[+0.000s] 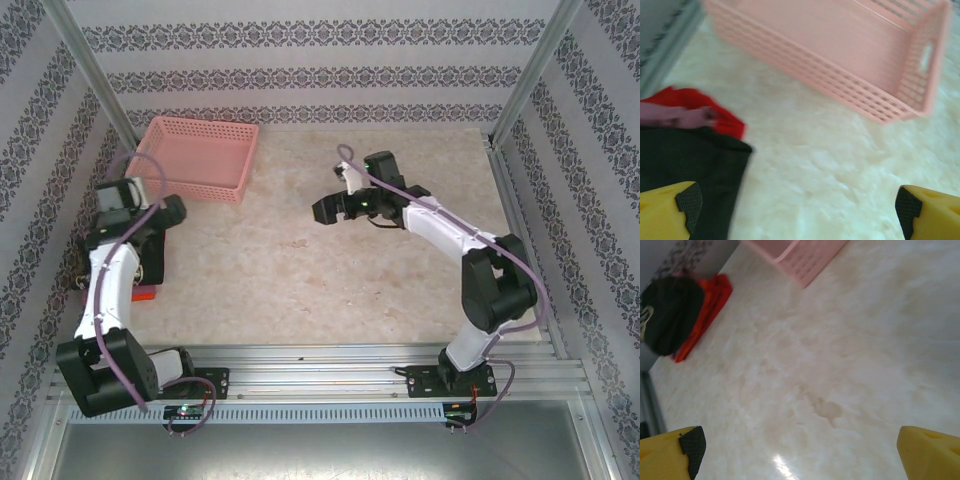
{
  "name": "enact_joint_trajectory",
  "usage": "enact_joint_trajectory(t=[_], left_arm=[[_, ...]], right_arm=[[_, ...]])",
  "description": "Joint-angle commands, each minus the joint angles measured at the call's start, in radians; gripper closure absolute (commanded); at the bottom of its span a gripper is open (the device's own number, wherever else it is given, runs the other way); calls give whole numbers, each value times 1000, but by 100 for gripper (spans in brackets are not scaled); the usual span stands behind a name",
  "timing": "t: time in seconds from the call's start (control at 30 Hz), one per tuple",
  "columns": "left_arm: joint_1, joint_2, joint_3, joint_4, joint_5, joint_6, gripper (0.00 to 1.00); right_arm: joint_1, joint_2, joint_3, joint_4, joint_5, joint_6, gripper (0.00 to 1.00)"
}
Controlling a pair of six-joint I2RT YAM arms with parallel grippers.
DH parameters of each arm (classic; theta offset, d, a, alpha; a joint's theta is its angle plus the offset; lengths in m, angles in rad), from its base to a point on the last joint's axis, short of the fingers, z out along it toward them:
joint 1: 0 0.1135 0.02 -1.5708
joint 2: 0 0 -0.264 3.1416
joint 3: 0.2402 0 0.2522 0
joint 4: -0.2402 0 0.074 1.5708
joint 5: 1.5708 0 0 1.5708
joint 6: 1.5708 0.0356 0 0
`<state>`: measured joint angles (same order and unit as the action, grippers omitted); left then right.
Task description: Fold and stack the t-shirts
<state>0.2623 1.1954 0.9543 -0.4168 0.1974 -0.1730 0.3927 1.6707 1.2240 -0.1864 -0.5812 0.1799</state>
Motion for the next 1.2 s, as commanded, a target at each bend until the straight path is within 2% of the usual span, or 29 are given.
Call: enact_joint_trajectory(t=[0.0,0.13,0.3,0.43,0.6,0.77,0.9,0.97,1.0,1.07,1.17], left_arm=[[-131,-24,-56,121,-113,-2,0],[-261,-22,-129,173,-205,55,0],[-264,-49,-265,294,-267,80,0],[-262,-72,-368,412,-317,109,0],[-260,-52,-485,641,-310,173,0],[-238,35,-493,805,-273,173,0],[-205,137,-531,1016,-208,100,5],[-201,180,-546,1081,-197,72,8],[-201,203,-554,1123,-191,69,8],[-204,226,-545,1153,-174,100,0],[-201,305,-534,1212,-157,107,0]], right_arm=[[-43,-133,-67,67,231,24,2],[-144,-277,-192,113,420,27,2],[-289,-442,-409,235,615,8,2],[-362,-469,-561,395,720,-48,2],[-388,-380,-639,567,765,-89,2],[-386,-263,-669,681,816,-68,2],[-385,-213,-710,788,847,-58,2],[-381,-216,-701,766,833,-67,2],[-378,-215,-719,802,819,-78,2],[-369,-213,-734,835,803,-97,2],[-359,-198,-729,839,780,-117,2]])
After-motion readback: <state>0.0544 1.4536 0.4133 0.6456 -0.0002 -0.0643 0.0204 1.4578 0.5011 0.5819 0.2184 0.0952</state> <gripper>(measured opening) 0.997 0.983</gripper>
